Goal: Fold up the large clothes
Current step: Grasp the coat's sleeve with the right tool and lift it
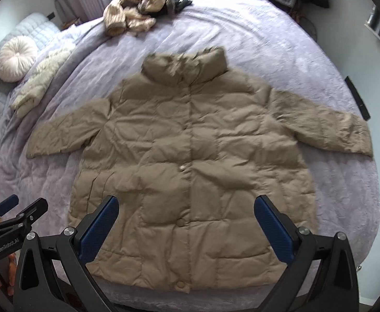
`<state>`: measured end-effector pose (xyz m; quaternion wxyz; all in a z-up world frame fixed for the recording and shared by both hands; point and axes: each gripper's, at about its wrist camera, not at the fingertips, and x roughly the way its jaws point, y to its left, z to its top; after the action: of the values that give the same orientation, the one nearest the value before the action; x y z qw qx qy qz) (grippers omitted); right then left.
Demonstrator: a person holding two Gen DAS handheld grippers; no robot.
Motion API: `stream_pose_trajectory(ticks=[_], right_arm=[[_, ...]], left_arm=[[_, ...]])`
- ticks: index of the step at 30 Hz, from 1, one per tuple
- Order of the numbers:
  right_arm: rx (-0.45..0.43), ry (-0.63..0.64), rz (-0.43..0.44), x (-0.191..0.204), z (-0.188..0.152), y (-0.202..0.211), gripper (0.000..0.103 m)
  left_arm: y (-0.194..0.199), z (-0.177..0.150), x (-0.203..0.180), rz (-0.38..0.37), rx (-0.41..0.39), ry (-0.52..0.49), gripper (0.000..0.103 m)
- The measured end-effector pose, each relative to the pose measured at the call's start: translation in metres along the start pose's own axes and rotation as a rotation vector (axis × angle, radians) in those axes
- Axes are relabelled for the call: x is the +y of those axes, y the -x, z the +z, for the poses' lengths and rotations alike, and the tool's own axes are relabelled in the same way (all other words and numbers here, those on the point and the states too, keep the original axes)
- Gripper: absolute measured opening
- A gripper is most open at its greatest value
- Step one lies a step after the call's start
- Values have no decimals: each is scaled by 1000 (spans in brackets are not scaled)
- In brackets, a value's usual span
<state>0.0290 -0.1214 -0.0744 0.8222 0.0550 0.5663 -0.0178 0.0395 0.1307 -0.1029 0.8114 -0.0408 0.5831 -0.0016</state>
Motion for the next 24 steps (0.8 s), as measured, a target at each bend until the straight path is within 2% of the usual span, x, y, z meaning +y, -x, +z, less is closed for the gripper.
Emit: stream_pose_trajectory(ticks=[6,14,18,22,24], right_arm=[[103,48,98,43,4,-50,103],[172,110,106,94,19,-98,103],[162,144,119,113,24,-120,103],[166,158,117,127,32,-142,103],[153,173,119,132,38,-149,103]], left_arm=[[-45,17,62,-73,23,115,103],[-124,68,170,-130,-47,327,103],[-173,94,221,-182,-40,447,103],[-210,115,252,-216,-55,511,103],[-226,127,265,-200,-70,527,103]])
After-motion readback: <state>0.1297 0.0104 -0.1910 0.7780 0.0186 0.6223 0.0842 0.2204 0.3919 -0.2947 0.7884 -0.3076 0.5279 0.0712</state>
